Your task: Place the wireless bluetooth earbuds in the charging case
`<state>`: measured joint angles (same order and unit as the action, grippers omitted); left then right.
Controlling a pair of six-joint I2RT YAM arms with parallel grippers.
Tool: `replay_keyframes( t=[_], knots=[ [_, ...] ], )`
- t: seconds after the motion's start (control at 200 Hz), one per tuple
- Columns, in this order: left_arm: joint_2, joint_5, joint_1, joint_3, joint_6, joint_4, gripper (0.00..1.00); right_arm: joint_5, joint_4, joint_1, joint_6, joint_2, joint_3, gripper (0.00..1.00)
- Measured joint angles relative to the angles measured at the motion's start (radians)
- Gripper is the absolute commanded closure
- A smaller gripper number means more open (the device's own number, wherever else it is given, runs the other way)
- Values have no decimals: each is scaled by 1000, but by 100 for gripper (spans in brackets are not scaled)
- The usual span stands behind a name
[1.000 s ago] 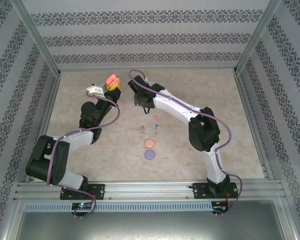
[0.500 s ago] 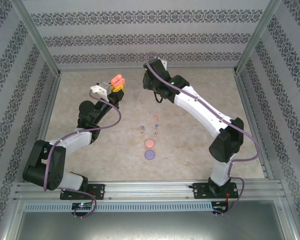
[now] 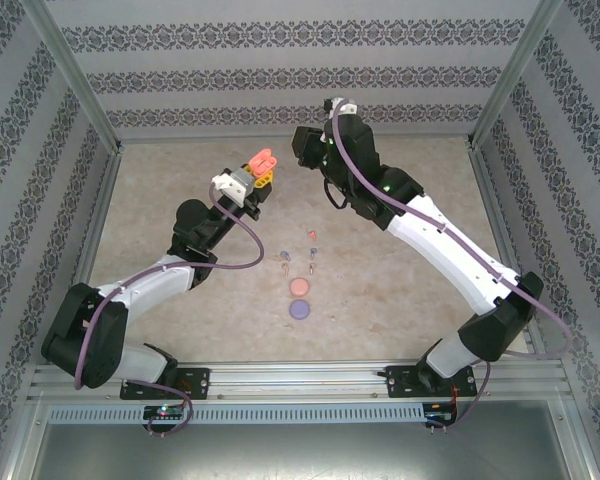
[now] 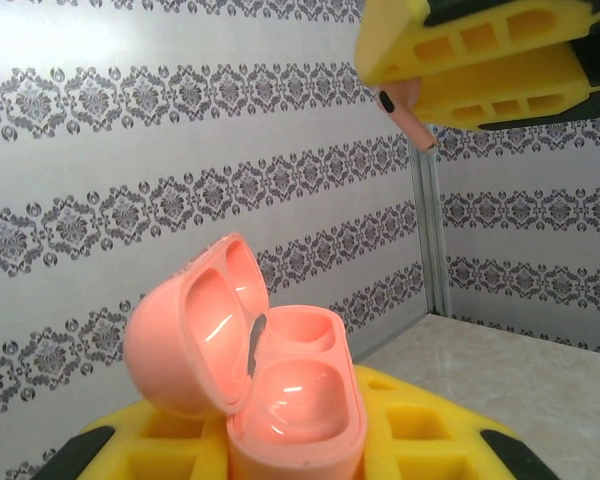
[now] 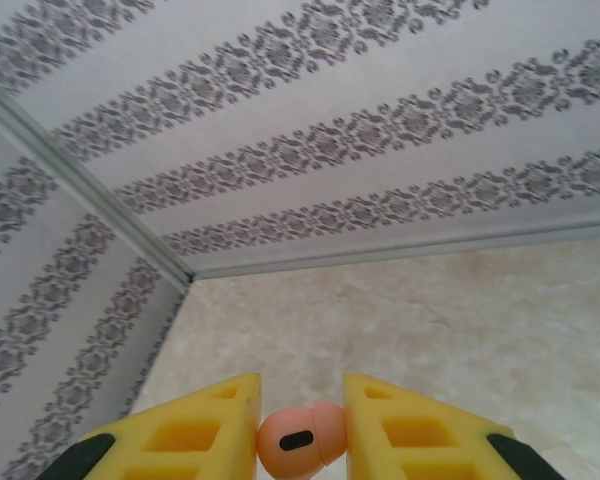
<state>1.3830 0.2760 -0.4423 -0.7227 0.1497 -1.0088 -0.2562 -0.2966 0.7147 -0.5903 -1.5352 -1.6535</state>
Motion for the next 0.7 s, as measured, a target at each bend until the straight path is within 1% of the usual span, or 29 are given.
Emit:
replay_keyframes(
  t=[0.31,0.54,0.699],
  knots=[
    [31,-53,-34,-32,26,0,100,79,253,28,-14,56,190,72],
    [39,-51,-42,-35,26,-1,100,128,410,55,-40,67,273,72],
    [39,-31,-42,-35,21,-6,100,154,497,63,-58,82,327,72]
  ],
)
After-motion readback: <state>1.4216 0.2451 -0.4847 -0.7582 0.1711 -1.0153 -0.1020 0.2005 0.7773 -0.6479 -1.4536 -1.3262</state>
